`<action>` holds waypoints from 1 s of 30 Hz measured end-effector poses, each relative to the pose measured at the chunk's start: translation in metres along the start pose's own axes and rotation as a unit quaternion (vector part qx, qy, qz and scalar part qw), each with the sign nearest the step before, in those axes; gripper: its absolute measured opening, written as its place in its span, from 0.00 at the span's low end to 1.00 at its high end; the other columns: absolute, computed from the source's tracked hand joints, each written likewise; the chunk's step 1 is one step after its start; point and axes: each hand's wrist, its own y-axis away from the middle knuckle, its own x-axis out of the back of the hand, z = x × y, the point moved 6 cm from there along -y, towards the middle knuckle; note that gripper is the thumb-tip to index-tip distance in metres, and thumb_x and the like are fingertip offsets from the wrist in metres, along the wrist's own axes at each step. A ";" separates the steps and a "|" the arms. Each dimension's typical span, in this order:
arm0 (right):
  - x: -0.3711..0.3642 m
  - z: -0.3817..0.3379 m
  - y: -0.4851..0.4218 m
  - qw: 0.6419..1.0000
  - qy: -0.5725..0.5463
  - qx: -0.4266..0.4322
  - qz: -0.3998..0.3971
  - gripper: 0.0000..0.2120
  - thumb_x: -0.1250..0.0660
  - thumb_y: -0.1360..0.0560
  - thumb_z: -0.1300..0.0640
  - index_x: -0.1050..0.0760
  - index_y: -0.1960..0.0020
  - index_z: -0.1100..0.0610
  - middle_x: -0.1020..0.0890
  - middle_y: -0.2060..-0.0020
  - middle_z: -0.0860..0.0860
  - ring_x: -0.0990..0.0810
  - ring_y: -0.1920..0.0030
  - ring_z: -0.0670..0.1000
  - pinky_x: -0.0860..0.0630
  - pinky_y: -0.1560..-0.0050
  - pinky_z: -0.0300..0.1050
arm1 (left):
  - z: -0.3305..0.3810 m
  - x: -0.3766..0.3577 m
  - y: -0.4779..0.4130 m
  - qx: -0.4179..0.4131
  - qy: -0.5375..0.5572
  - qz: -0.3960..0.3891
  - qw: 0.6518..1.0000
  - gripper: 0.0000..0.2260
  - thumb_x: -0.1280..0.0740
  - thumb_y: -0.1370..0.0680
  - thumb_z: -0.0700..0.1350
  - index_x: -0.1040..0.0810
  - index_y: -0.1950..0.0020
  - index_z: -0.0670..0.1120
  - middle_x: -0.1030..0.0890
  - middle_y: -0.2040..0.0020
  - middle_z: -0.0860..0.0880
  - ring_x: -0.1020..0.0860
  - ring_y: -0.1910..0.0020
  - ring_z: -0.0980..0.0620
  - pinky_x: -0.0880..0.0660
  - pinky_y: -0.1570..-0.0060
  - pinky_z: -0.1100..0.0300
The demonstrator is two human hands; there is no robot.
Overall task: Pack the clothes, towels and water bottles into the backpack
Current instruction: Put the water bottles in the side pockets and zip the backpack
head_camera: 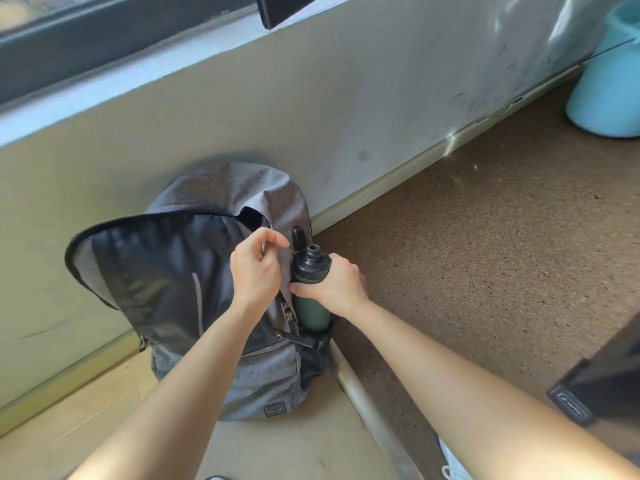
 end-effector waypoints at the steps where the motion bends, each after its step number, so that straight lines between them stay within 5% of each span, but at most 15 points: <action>1: -0.001 0.001 -0.004 0.998 -0.038 0.024 -0.050 0.30 0.19 0.42 0.37 0.22 0.46 0.50 0.16 0.48 0.47 0.19 0.45 0.52 0.22 0.44 0.50 | 0.000 0.001 0.001 0.004 0.012 0.002 1.000 0.18 0.41 0.22 0.31 0.21 0.61 0.52 0.30 0.76 0.56 0.36 0.77 0.57 0.41 0.73 0.60; 4: 0.009 0.007 -0.006 0.960 -0.142 0.051 -0.235 0.25 0.16 0.36 0.59 0.20 0.43 0.52 0.14 0.46 0.47 0.17 0.42 0.50 0.23 0.34 0.55 | 0.001 0.001 0.005 0.022 0.041 0.015 0.999 0.17 0.42 0.22 0.31 0.21 0.60 0.49 0.32 0.76 0.56 0.39 0.77 0.57 0.42 0.74 0.60; 6: 0.013 0.012 -0.005 0.951 -0.162 0.042 -0.261 0.25 0.17 0.35 0.62 0.20 0.41 0.51 0.14 0.45 0.47 0.17 0.41 0.49 0.24 0.33 0.52 | 0.002 0.005 0.004 0.026 0.052 0.031 0.998 0.17 0.43 0.22 0.30 0.22 0.60 0.48 0.33 0.77 0.57 0.39 0.77 0.57 0.42 0.75 0.61; 10: 0.014 0.008 0.003 0.995 -0.098 -0.031 0.010 0.31 0.21 0.44 0.32 0.17 0.48 0.49 0.15 0.51 0.45 0.18 0.49 0.48 0.20 0.46 0.49 | 0.011 0.013 0.001 0.007 0.037 0.031 0.999 0.17 0.43 0.22 0.30 0.22 0.60 0.49 0.31 0.76 0.57 0.37 0.76 0.57 0.40 0.74 0.61; 12: 0.006 -0.004 0.009 0.997 -0.060 -0.014 0.049 0.33 0.22 0.45 0.31 0.18 0.48 0.50 0.15 0.51 0.47 0.19 0.50 0.50 0.21 0.48 0.48 | 0.010 0.019 0.000 0.016 0.040 0.052 0.998 0.17 0.43 0.23 0.30 0.22 0.61 0.50 0.30 0.75 0.57 0.37 0.75 0.56 0.40 0.72 0.60; 16: 0.005 -0.025 -0.001 0.966 -0.084 0.101 -0.224 0.27 0.15 0.41 0.54 0.18 0.45 0.53 0.14 0.48 0.48 0.17 0.44 0.51 0.23 0.35 0.58 | 0.013 0.032 0.004 0.044 0.084 0.089 0.992 0.18 0.43 0.24 0.29 0.23 0.63 0.50 0.31 0.76 0.58 0.38 0.76 0.58 0.41 0.75 0.61; 18: 0.014 -0.031 -0.005 0.956 -0.063 0.124 -0.259 0.26 0.16 0.39 0.57 0.19 0.44 0.54 0.14 0.47 0.49 0.17 0.43 0.51 0.23 0.35 0.57 | 0.020 0.036 0.007 0.036 0.099 0.097 0.990 0.18 0.43 0.24 0.29 0.23 0.62 0.48 0.29 0.74 0.57 0.37 0.76 0.59 0.41 0.75 0.63; 21: 0.021 -0.038 -0.003 0.994 0.029 0.086 -0.059 0.27 0.21 0.39 0.35 0.18 0.48 0.50 0.15 0.51 0.46 0.18 0.48 0.49 0.22 0.46 0.48 | 0.031 0.046 0.008 0.020 0.106 0.102 0.989 0.16 0.43 0.24 0.28 0.24 0.61 0.46 0.29 0.71 0.54 0.36 0.76 0.58 0.41 0.75 0.64; 23: 0.017 -0.039 0.006 0.997 0.038 0.062 0.017 0.32 0.25 0.41 0.28 0.20 0.46 0.49 0.16 0.50 0.47 0.19 0.48 0.50 0.24 0.48 0.47 | 0.033 0.054 0.008 0.009 0.106 0.108 0.988 0.17 0.43 0.24 0.28 0.24 0.62 0.48 0.29 0.71 0.52 0.36 0.75 0.57 0.40 0.74 0.63; 27: 0.006 -0.052 0.009 0.964 0.054 0.150 -0.212 0.29 0.16 0.41 0.47 0.22 0.43 0.49 0.16 0.47 0.45 0.18 0.45 0.47 0.22 0.38 0.55 | 0.026 0.063 0.017 0.028 0.126 0.113 0.985 0.18 0.43 0.26 0.29 0.26 0.64 0.50 0.29 0.70 0.51 0.36 0.73 0.54 0.40 0.70 0.57; 30: 0.014 -0.057 0.009 0.958 0.082 0.169 -0.216 0.28 0.16 0.41 0.49 0.22 0.44 0.49 0.15 0.48 0.45 0.18 0.45 0.46 0.21 0.38 0.55 | 0.026 0.068 0.027 0.023 0.144 0.109 0.983 0.16 0.44 0.27 0.30 0.26 0.62 0.49 0.29 0.70 0.49 0.35 0.70 0.50 0.39 0.67 0.55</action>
